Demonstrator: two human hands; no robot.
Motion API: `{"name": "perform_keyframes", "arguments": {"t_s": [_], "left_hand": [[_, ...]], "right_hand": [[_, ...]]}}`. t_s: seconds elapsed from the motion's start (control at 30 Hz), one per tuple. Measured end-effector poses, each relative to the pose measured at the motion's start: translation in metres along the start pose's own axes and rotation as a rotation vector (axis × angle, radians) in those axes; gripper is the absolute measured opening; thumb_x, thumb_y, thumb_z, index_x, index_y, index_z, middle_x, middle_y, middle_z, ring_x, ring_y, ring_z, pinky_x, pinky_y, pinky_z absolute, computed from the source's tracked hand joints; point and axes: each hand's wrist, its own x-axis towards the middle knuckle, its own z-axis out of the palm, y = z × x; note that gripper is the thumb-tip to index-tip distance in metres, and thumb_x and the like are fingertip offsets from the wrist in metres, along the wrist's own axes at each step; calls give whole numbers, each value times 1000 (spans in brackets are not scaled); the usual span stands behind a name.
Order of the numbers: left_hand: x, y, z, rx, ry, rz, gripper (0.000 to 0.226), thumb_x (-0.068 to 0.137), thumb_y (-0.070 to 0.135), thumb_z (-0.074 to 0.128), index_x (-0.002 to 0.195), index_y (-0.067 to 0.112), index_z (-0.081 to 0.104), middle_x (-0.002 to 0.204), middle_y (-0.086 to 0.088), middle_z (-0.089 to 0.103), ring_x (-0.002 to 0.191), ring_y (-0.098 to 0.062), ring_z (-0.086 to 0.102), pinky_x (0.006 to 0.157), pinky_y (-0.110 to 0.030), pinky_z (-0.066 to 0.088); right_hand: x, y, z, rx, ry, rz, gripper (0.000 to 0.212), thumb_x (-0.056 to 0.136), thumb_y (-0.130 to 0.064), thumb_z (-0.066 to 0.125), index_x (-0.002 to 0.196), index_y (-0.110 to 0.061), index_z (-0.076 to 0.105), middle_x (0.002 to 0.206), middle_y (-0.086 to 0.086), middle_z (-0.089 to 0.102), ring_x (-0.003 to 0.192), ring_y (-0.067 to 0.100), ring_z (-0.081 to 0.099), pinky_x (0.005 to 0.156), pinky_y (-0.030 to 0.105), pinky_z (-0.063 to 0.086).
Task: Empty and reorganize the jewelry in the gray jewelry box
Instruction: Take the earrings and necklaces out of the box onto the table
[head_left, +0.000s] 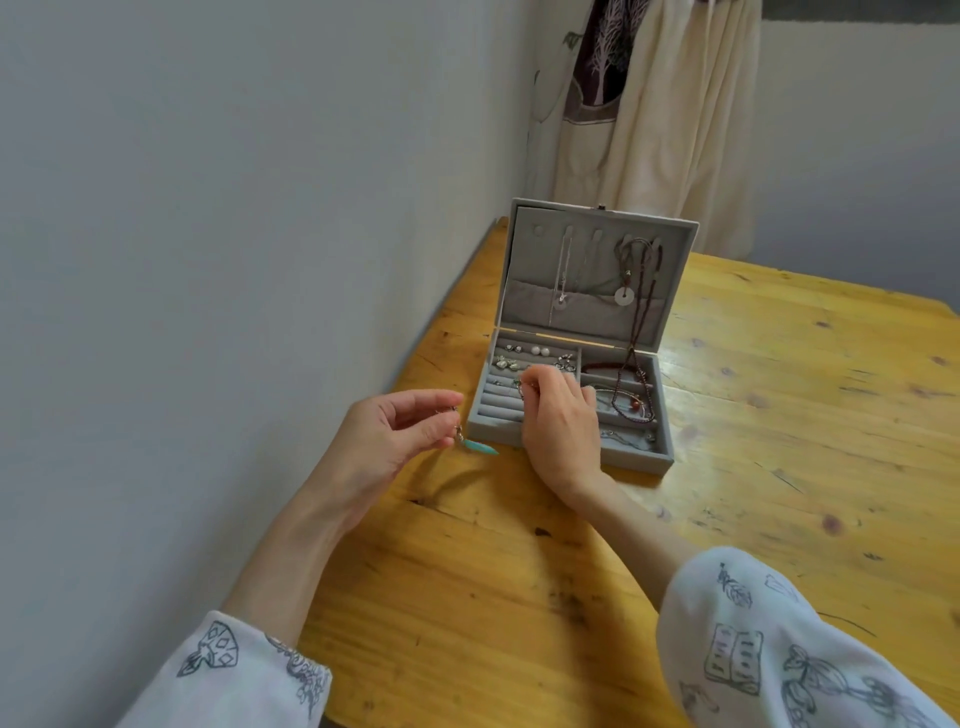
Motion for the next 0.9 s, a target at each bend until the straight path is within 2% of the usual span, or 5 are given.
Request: {"name": "perform_keyframes", "arguments": {"t_s": [0.17, 0.33, 0.57, 0.77, 0.9], "left_hand": [[-1, 14, 7, 61, 90, 93, 17, 83, 10, 60, 96, 15, 70, 78, 1, 72, 74, -10, 67, 72, -20, 56], [-9, 40, 16, 233, 177, 246, 12, 82, 22, 61, 90, 20, 70, 80, 14, 68, 74, 7, 61, 66, -5, 47], [-29, 58, 28, 220, 178, 247, 24, 74, 30, 67, 86, 9, 68, 84, -6, 70, 82, -16, 65, 76, -23, 53], [-46, 65, 34, 185, 204, 249, 8, 80, 24, 65, 80, 16, 65, 83, -4, 68, 84, -16, 63, 81, -26, 51], [-51, 64, 35, 309, 259, 317, 4, 79, 25, 65, 79, 21, 65, 81, 9, 64, 84, -7, 58, 75, -12, 45]], "right_hand": [[22, -7, -39, 281, -12, 122, 28, 94, -6, 45, 119, -7, 58, 103, 6, 65, 92, 15, 55, 86, 31, 42], [35, -21, -92, 672, -148, 402, 22, 95, -8, 45, 109, -9, 62, 82, -7, 59, 78, 13, 57, 69, 23, 48], [14, -32, -128, 1236, -421, 804, 24, 91, 3, 41, 108, -3, 57, 83, 10, 57, 73, 16, 60, 63, 25, 48], [-6, -37, -138, 1126, -430, 724, 15, 94, -14, 51, 98, -6, 63, 82, 7, 66, 76, 16, 64, 74, 28, 53], [-10, -41, -141, 983, -425, 575, 15, 92, -16, 53, 92, -14, 68, 84, 0, 72, 82, 11, 66, 75, 24, 51]]}}
